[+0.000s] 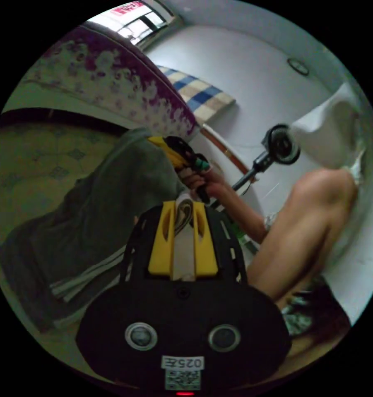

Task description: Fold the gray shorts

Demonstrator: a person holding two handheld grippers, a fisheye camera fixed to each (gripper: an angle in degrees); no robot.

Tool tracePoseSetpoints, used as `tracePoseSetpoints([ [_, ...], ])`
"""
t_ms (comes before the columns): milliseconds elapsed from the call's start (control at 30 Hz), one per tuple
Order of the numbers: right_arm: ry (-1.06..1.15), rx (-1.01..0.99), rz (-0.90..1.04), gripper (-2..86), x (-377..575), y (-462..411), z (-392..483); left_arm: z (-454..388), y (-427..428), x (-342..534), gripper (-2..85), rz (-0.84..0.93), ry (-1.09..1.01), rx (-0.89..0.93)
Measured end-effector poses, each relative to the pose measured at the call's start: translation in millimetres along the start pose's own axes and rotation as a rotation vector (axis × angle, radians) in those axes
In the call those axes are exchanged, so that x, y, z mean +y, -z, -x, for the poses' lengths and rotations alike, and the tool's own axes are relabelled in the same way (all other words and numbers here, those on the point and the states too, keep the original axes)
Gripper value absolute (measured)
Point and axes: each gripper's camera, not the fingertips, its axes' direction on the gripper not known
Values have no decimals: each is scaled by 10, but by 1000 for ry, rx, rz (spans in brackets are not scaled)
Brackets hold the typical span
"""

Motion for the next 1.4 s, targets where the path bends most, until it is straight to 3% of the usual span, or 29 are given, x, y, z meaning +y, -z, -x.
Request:
tracePoseSetpoints([
  [100, 81, 44, 107, 4, -236, -1034, 130, 330, 975, 187, 28, -133, 115, -79],
  [200, 89, 135, 167, 10, -426, -2106, -293, 857, 1759, 611, 28, -220, 302, -228],
  [267, 124, 310, 308, 22, -473, -2951, -901, 1456, 2145, 1089, 29, -190, 497, -413],
  [333, 120, 447, 491, 20, -390, -3473, -1345, 1904, 2227, 1441, 32, -97, 637, -490],
  [367, 139, 419, 489, 20, -324, -3559, -1406, 2101, 2264, 1623, 36, -111, 681, -429],
  [467, 344, 451, 343, 50, -209, -3343, -982, 2168, 2595, 1749, 28, -299, 758, -322],
  [600, 498, 520, 199, 136, -27, -2813, -517, 2084, 3095, 1637, 34, -243, 772, -561],
  [733, 219, 593, 179, 164, 199, -2106, -821, 2433, 3363, 1434, 105, -197, 815, -447],
  [867, -163, 397, 104, 176, 608, -1538, -1574, 3007, 3105, 935, 143, -5, 826, -295],
  [967, -296, 248, 89, 174, 768, -1593, -1975, 3410, 2994, 747, 136, 68, 897, -224],
  [1100, -295, 165, 148, 132, 741, -2091, -2181, 3688, 2999, 634, 112, 141, 940, -200],
  [1233, -165, 340, 258, 118, 778, -2484, -2080, 3774, 3044, 512, 100, 210, 871, -254],
  [1333, -190, 292, 350, 130, 900, -2526, -2116, 3878, 3177, 495, 100, 240, 914, -229],
  [1400, -208, 228, 345, 135, 898, -2460, -2091, 3768, 3319, 453, 87, 242, 917, -321],
])
